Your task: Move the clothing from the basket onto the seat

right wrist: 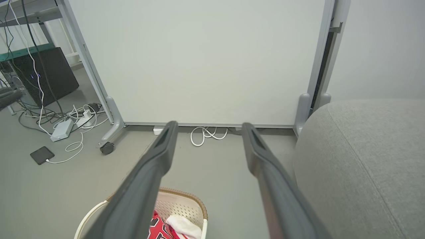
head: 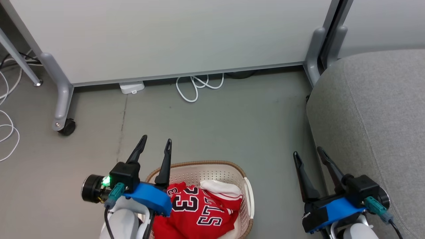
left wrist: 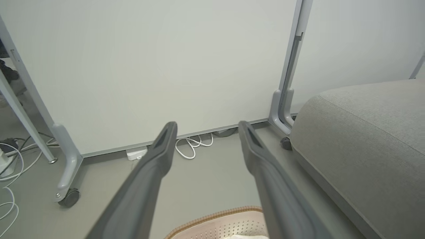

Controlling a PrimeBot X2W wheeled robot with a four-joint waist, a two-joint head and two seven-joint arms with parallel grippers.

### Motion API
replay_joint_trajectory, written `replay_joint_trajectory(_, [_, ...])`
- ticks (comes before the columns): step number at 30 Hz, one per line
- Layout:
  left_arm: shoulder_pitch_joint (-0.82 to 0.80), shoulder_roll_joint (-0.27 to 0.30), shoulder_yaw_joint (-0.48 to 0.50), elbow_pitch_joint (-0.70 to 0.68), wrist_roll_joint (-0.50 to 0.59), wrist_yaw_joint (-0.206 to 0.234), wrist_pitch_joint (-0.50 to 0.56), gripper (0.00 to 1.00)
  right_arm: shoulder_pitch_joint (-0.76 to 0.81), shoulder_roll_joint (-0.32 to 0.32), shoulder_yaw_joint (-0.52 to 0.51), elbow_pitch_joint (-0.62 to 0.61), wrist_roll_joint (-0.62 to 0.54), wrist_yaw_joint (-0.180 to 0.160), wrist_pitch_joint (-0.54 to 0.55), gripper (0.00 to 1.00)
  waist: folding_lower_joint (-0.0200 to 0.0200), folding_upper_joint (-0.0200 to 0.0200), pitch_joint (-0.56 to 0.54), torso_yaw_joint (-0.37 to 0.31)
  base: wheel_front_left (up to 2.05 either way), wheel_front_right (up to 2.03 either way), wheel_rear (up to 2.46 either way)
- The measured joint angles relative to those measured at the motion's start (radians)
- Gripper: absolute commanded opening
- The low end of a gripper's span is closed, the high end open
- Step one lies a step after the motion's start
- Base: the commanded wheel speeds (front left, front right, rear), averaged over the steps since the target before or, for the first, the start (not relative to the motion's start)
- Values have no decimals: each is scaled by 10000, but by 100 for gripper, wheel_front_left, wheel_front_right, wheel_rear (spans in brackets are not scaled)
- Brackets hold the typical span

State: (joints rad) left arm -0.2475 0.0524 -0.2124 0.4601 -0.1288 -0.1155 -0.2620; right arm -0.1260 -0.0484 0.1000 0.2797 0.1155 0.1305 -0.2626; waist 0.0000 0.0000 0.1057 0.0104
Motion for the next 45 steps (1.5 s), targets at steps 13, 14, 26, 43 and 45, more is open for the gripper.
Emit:
replay_joint_trajectory(13, [-2522, 437, -1774, 3089, 79, -117, -10, 100, -942, -6, 88, -401, -19, 0, 0, 100, 1, 0, 1748, -570, 0, 0, 0])
replay_joint_trajectory(14, [-2522, 437, -1774, 3089, 79, -117, -10, 100, -942, -6, 88, -401, -19, 0, 0, 100, 1, 0, 1748, -570, 0, 0, 0])
replay_joint_trajectory(26, [-4882, 514, -3904, 6268, -1166, -140, 153, 100, -2068, -10, 104, -943, -159, 2, 0, 100, 1, 0, 3941, -1040, 0, 0, 0])
replay_joint_trajectory(43, [-6956, 1005, -5609, 7917, -2426, -142, 2284, 100, -3041, -10, -31, -1893, -454, 0, -2, 100, 1, -1, 6806, -1412, 0, 0, 0])
replay_joint_trajectory(45, [-7201, 1072, -5636, 7973, -2594, -142, 2475, 100, -3090, -10, -42, -1992, -493, 2, 0, 100, 1, 0, 7094, -1429, 0, 0, 0])
